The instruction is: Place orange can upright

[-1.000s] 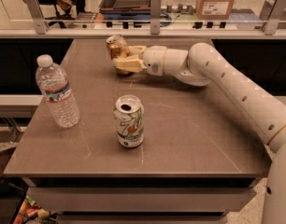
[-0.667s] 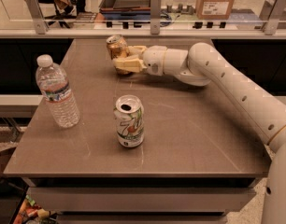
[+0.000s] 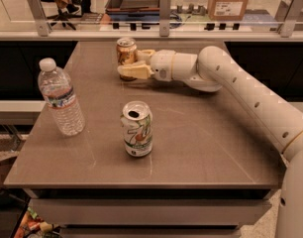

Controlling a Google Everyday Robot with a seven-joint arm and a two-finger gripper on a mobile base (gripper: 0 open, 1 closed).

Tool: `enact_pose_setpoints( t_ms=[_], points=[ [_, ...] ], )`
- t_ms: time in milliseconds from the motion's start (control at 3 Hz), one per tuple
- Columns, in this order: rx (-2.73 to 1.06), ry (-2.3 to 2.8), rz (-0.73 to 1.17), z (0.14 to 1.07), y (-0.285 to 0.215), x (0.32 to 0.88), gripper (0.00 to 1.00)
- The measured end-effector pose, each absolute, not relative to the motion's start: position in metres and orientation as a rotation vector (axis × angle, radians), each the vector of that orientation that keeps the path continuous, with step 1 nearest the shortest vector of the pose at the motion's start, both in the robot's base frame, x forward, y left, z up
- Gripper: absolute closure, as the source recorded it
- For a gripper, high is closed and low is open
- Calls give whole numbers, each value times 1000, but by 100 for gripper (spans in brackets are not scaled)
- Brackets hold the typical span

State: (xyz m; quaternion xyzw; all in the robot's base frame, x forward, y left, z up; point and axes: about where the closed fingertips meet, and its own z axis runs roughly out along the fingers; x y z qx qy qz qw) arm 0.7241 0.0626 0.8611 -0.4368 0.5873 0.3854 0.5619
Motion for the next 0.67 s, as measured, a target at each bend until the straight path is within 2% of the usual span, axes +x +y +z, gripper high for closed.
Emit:
enact_pose_setpoints(
  t_ms=[333,667],
  points=[
    [-1031,1382,910,861,64,724,0],
    [-1031,1382,910,861,64,724,0]
  ],
)
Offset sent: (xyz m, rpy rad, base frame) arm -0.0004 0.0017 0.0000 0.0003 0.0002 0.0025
